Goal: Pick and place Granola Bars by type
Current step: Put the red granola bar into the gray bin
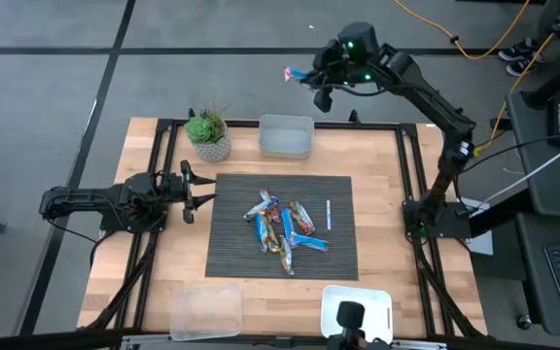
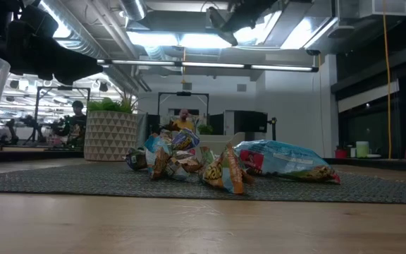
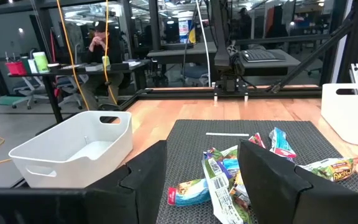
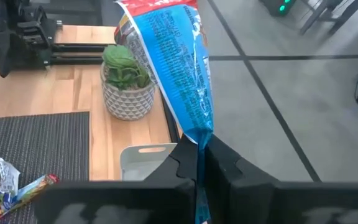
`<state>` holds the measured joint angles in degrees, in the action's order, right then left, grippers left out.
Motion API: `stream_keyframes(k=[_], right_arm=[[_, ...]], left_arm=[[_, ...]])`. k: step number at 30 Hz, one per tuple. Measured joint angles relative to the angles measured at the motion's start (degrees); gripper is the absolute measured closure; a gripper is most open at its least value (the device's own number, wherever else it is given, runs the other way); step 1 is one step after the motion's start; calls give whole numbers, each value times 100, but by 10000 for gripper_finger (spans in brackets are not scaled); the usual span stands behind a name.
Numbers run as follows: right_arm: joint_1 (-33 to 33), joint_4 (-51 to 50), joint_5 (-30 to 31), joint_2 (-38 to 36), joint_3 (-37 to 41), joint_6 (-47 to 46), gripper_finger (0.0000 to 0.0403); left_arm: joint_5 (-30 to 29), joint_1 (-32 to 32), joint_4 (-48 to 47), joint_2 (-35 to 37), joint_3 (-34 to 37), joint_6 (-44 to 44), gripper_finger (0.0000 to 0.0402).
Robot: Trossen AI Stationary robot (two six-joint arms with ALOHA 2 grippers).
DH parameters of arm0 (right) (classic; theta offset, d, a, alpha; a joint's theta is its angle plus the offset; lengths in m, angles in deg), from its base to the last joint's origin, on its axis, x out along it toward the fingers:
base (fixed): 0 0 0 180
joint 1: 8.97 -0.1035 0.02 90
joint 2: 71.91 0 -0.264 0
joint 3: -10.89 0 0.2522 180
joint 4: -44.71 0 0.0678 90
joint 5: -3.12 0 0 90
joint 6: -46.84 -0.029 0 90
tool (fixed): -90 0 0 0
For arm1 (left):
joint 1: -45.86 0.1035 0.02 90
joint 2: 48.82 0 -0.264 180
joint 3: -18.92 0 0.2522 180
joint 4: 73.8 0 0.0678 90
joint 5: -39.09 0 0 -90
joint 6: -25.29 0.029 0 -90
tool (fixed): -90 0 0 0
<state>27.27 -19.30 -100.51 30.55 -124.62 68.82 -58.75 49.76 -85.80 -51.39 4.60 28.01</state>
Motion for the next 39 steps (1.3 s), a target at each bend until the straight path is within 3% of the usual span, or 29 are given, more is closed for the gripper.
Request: stream_keyframes(k=[5,9,20,24,31,39], right_arm=[[-1,-101,-4,106,-95,67,372],[-1,-106,-6,108,190,67,387],[-6,1148,-3,141,2353,-248,378],[-6,1331,-5,143,2683,-364,392],[-127,1299,201,376,2353,-370,375],[-123,-5,522,1502,823,-318,390]], left_arm=[[0,0,1,-2,0,0,210],[0,0,2,0,0,0,211],[0,0,0,-2,0,-1,210],[0,0,1,0,0,-1,214],[0,0,0,-1,0,0,212],[0,0,1,-2,-1,0,212]])
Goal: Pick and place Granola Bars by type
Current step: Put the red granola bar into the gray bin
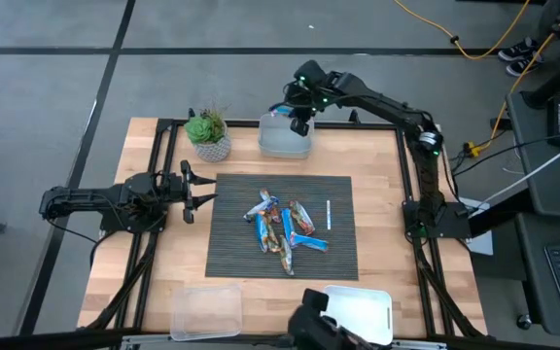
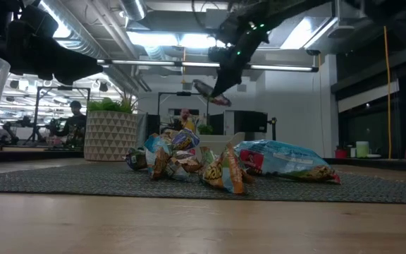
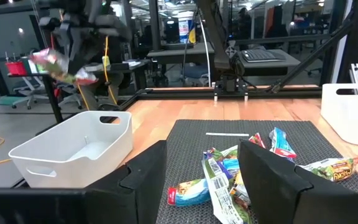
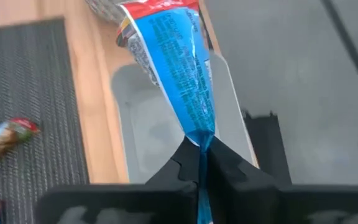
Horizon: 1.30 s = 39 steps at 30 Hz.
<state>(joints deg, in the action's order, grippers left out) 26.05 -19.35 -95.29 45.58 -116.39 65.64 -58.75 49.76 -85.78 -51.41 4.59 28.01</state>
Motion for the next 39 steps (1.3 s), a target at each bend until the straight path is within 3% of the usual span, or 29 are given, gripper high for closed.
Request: stream_keyframes(k=[5,11,19,32,39], right_arm=[[3,-923,128,654,-736,121,371],[1,-1101,130,928,-804,132,392],[-6,-1124,131,938,-804,98,357],[-36,-1299,132,884,-808,-28,350],[-64,-1374,191,852,-1273,-2,323]], left_arm=[[0,0,0,0,1,0,211],[0,0,-1,1,1,0,212],[0,0,0,0,1,0,210],[0,0,-1,1,0,0,211],[0,0,-1,1,1,0,210]])
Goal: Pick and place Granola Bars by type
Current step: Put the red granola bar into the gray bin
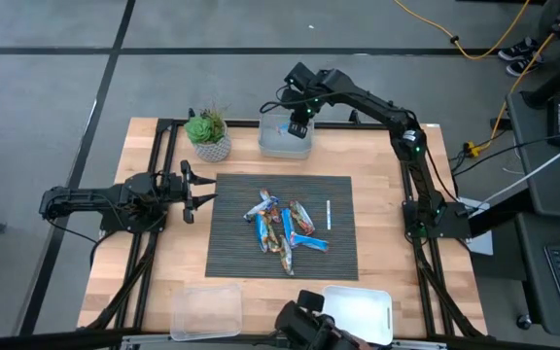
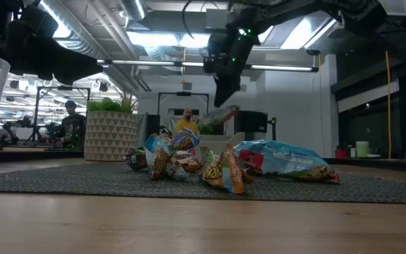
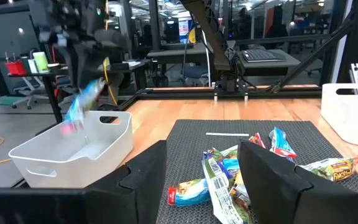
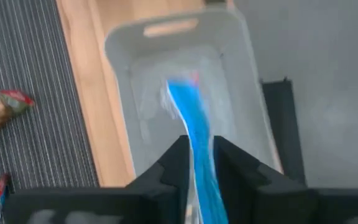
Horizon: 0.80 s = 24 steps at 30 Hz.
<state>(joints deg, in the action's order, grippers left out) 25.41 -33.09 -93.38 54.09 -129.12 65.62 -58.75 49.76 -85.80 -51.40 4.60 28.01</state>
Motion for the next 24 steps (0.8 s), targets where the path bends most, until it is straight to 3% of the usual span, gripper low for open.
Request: stream_keyframes(k=[11,14,20,24], right_arm=[[-61,-213,142,-3,-798,-213,192],[-104,-433,44,-6,-874,-335,180],[-213,-1353,-967,-23,-849,-535,178],[-370,-1849,-1009,-91,-851,-644,178]], left_arm=[[0,0,2,-1,-1,0,211],[0,0,0,-1,0,0,210],[0,0,0,-1,0,0,213],[0,0,2,1,0,0,210]])
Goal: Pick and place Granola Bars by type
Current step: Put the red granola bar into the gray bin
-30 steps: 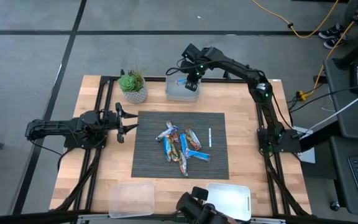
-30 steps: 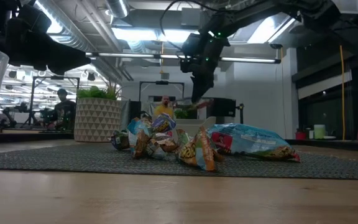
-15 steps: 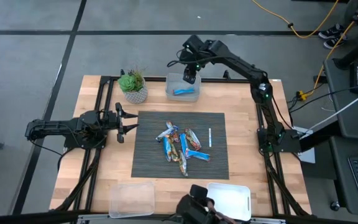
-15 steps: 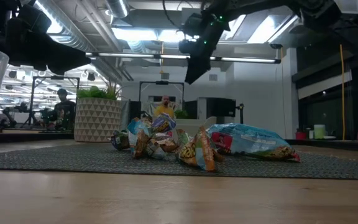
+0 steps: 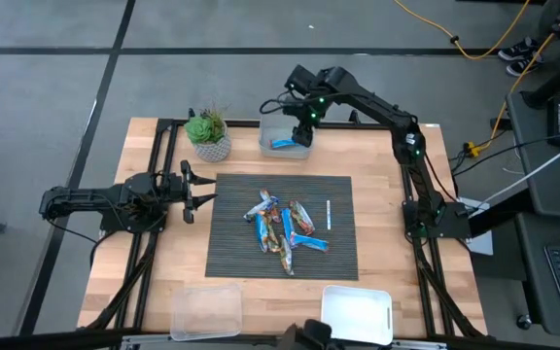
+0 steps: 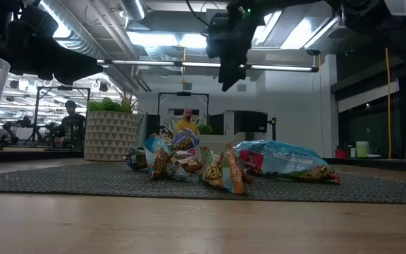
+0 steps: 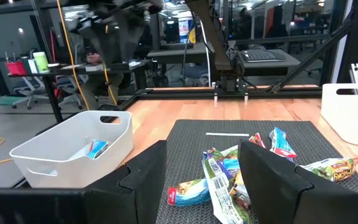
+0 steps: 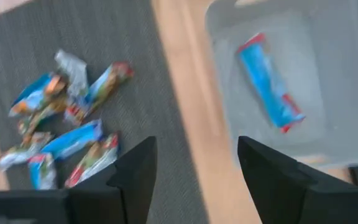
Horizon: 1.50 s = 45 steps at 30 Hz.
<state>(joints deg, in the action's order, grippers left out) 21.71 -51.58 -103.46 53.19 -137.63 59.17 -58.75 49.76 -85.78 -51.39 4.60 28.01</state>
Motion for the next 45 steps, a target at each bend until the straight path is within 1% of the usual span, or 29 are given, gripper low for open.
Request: stream_keyframes(k=[3,7,10,17,21,24,29,32,35,38,41,45], right_arm=[[-159,-291,46,-189,-7,-50,178],[-473,-549,389,-551,-9,-240,178],[-757,-666,609,-972,-11,-364,178],[-1622,-601,1254,-2062,-15,-976,178],[-2089,-549,1572,-2493,-20,-1234,178],[-2372,-662,1595,-2675,-20,-1249,178],[-2804,-750,1347,-2818,96,-1989,178],[-3119,-740,1363,-2839,232,-2201,178],[-3466,-736,1395,-2832,541,-2222,178],[-3847,-678,1399,-2835,1062,-2052,178],[-4204,-470,1398,-2834,1761,-1825,178],[-4537,404,1393,-2941,2971,-1641,178]], left_arm=[[-1,0,-1,-1,0,0,211],[-2,0,2,0,0,0,213],[-2,0,2,-2,0,0,210],[0,0,-2,0,0,0,213],[0,0,0,0,0,-1,210],[0,0,-2,0,0,0,210],[0,0,-2,-2,-1,0,213],[0,0,-2,0,0,0,210],[0,0,-2,0,-1,0,210],[0,0,-2,-1,0,0,212],[0,0,-2,-2,-1,0,212],[-1,0,0,-1,0,0,210]])
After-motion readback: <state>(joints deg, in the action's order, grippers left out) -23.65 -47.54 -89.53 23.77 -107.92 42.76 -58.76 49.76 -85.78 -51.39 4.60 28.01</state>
